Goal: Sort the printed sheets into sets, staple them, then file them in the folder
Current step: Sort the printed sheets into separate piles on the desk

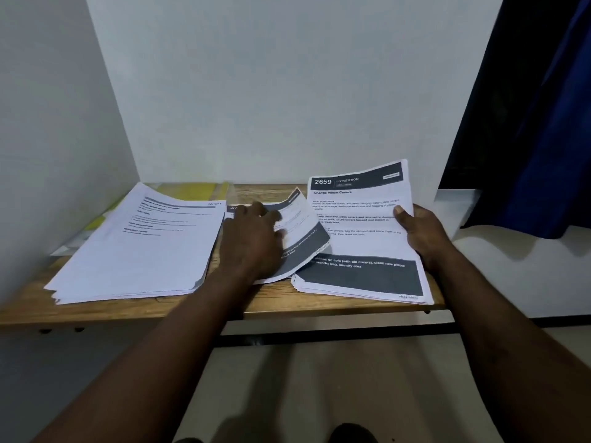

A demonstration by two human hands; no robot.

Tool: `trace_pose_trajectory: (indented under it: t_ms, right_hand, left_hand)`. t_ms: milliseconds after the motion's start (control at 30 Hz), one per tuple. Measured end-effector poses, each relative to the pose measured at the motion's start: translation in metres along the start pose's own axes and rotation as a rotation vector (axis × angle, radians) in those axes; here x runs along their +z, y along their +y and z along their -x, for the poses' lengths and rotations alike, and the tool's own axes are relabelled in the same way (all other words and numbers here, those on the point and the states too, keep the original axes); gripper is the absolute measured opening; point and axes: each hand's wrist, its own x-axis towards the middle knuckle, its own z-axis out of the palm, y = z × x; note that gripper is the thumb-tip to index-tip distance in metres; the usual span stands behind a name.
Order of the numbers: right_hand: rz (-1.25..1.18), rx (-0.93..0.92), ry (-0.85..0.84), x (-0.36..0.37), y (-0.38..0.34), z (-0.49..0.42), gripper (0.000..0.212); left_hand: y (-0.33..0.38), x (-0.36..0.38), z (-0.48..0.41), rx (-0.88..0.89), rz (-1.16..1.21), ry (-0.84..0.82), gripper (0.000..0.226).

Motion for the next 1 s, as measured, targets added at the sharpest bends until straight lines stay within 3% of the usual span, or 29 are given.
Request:
trace_pose_trajectory:
  t_ms: [100, 167, 333, 467, 600, 733, 900, 1000]
  right_hand:
    - [-0.020, 0.010, 0.017, -0.002, 0.002, -0.002, 0.020]
    - [-0.062, 0.018, 0.024, -0.005, 0.002, 0.000, 0.019]
    - [-0.275, 0.064, 0.142, -0.017, -0.001, 0.002, 0.034]
    - [-0.403, 0.062, 0.201, -0.019, -0.009, 0.006, 0.021]
    - [-0.375, 0.063, 0.158, -0.016, -0.004, 0.005, 0.040]
    - [-0.278, 0.059, 0.164, -0.009, -0.007, 0.007, 0.027]
    - [-0.284, 0.079, 0.122, -0.005, -0.004, 0.006, 0.029]
    - [-0.303, 0.091, 0.089, -0.004, -0.004, 0.005, 0.018]
  left_hand:
    - [0.009, 0.007, -0.002, -0.006, 0.174, -0.157, 0.058]
    - [0.007, 0.015, 0.001, -0.018, 0.168, -0.208, 0.060]
    - [-0.006, 0.020, 0.003, -0.043, 0.249, -0.155, 0.043]
    - [-0.008, 0.018, 0.002, -0.049, 0.283, -0.176, 0.043]
    - [-0.002, 0.014, 0.002, -0.028, 0.224, -0.178, 0.036]
    - [-0.003, 0.013, -0.001, -0.025, 0.226, -0.216, 0.032]
    - [-0.004, 0.015, -0.002, -0.038, 0.260, -0.221, 0.030]
    - [-0.004, 0.017, -0.006, -0.077, 0.291, -0.122, 0.030]
